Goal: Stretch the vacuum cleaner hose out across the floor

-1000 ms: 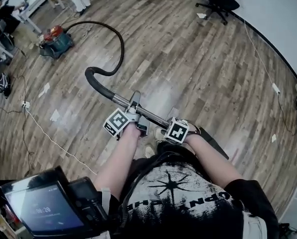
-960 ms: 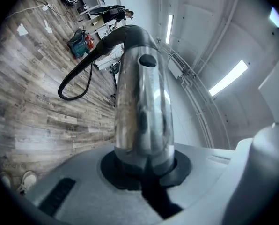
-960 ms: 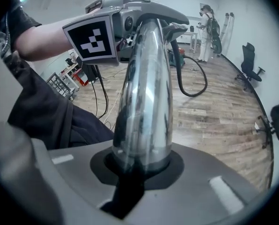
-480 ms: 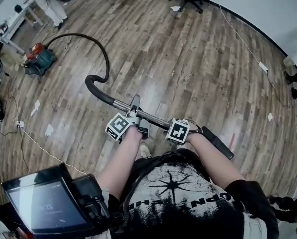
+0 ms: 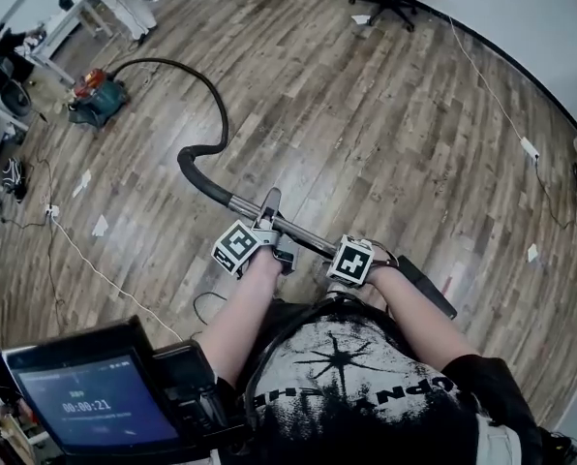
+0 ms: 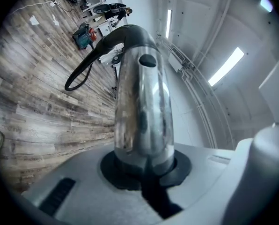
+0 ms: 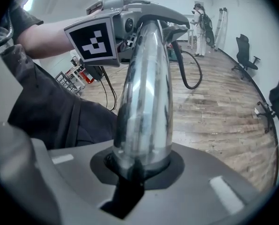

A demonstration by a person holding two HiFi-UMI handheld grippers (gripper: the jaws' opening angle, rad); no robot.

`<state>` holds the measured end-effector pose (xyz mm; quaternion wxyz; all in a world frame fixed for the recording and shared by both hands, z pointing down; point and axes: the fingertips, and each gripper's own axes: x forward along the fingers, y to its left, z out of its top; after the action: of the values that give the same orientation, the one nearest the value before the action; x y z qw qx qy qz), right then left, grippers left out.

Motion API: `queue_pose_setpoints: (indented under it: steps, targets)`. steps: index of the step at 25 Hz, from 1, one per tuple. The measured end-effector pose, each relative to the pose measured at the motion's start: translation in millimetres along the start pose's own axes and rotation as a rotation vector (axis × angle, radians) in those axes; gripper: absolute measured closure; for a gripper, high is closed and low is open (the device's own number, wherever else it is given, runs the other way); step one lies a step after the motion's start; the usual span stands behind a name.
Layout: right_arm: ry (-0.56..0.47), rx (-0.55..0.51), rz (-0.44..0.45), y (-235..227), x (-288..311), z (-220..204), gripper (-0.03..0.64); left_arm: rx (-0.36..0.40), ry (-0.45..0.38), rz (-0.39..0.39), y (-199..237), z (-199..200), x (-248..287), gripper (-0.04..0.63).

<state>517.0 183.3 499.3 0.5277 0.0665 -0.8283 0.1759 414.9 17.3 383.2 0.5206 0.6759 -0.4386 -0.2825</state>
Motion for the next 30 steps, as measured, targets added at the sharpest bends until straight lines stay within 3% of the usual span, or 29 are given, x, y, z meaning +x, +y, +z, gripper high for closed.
queue_pose_setpoints:
  steps: [5,16,22,30]
  targets:
    - [0.002,-0.034,-0.014,1.1,-6.8,-49.7,0.541,0.016,-0.027,0.013,-6.1,-46.6,-0.8,0.557]
    - [-0.02,-0.045,-0.056,7.8,-18.7,-68.6,0.54,-0.001,-0.033,0.017,-13.2,-69.8,-7.1,0.557]
    - [-0.038,-0.06,-0.111,10.2,-15.6,-59.2,0.532,-0.01,-0.046,0.002,-9.9,-60.6,-17.7,0.557]
    - [-0.004,-0.028,-0.139,54.3,-14.2,-34.5,0.537,-0.048,-0.02,-0.03,-13.6,-40.9,-60.9,0.557]
